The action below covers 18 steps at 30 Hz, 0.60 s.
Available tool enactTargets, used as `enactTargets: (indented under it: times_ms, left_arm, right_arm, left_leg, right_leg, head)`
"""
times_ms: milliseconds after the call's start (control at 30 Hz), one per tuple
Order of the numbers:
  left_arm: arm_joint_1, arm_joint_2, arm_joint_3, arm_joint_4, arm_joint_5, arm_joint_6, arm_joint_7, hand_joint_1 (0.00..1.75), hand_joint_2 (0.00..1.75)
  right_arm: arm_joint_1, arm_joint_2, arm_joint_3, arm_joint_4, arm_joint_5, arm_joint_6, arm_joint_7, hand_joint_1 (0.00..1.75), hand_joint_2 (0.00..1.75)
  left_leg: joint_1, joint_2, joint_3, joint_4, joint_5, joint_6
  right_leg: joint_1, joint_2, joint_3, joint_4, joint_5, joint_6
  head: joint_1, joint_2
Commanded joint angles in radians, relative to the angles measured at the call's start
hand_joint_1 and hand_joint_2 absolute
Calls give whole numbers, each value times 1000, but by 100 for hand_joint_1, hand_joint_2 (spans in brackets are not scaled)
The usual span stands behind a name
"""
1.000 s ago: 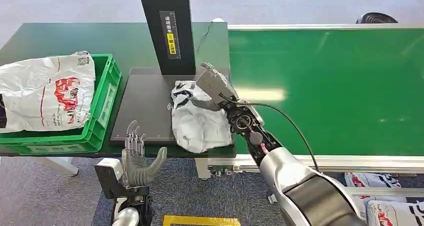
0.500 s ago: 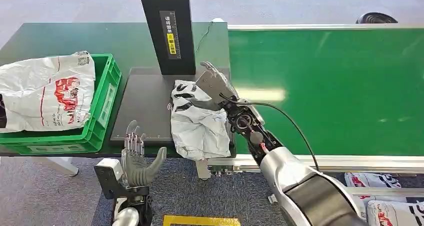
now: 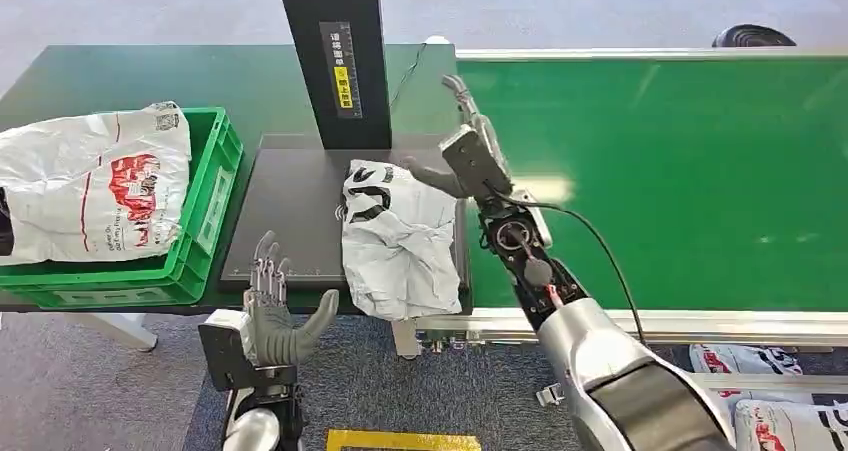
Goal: Moved the parcel from conveyor to table for the left to box.
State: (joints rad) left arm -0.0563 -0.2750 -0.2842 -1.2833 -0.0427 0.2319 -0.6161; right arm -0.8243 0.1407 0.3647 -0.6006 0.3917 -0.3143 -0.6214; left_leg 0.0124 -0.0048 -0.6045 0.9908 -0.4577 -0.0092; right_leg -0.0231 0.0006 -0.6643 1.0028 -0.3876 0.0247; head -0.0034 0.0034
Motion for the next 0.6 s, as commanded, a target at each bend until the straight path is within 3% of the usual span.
enactTargets:
  times_ms: [33, 133, 300, 467, 600]
  left_arm:
    - [-1, 68, -28, 24, 31, 17, -12, 0, 175]
    - [7, 71, -29, 14, 41, 17, -18, 0, 175]
    - [26, 75, -22, 1, 55, 23, -27, 0, 175]
    - [12, 62, -26, 29, 84, 17, -25, 0, 175]
    - [14, 50, -37, 16, 87, 20, -14, 0, 175]
  right_arm:
    - [96, -165, -20, -413, -54, 0, 35, 0, 175]
    - [191, -218, -38, -533, -105, -13, 31, 0, 175]
    - [493, -244, -84, -723, -204, -52, -76, 0, 175]
    - [696, -130, -43, -909, -345, -182, -77, 0, 175]
    - [768, -60, -5, -937, -342, -228, -77, 0, 175]
  left_leg:
    - [0, -3, 2, -1, 1, 0]
    - [0, -4, 1, -1, 1, 0]
    - [1, -6, 3, -2, 0, 0]
    - [0, -3, 6, -3, -3, -1]
    - [1, 0, 3, -2, -4, -1]
  right_leg:
    - [0, -4, 3, 0, -1, -2]
    - [0, -5, 3, -1, -1, -2]
    - [2, -6, 6, -3, -1, -1]
    - [0, -4, 7, -1, -4, -3]
    - [1, -1, 3, -1, -4, -1]
  head:
    - [0, 0]
    - [0, 0]
    - [0, 0]
    - [0, 0]
    - [0, 0]
